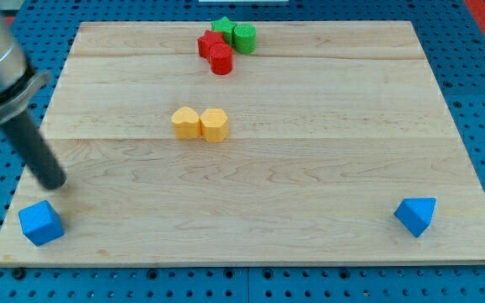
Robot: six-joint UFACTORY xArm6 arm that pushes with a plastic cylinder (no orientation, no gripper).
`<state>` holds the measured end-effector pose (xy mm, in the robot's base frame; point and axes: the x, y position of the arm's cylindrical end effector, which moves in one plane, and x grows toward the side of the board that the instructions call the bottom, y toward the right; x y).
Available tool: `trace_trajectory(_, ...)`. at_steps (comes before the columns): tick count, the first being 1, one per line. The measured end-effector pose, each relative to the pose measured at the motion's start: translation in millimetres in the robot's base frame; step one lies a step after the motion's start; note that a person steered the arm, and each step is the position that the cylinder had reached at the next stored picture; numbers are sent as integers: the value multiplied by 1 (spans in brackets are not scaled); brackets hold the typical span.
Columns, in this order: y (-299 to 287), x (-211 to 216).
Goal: Push the blue cube towards the center right
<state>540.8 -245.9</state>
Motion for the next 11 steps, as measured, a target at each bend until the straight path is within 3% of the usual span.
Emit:
trace_trajectory(1, -35, 20)
trace_trajectory(3, -30, 77)
trace_trajectory(4, 31, 52)
trace_trajectory(5, 15, 31)
trace_trajectory(6, 50, 14)
trace_trajectory(7, 194, 41)
trace_trajectory(8, 245, 36)
trace_trajectory(9, 167, 36)
trace_trajectory(10, 143, 6)
trace_trajectory(11, 227, -13)
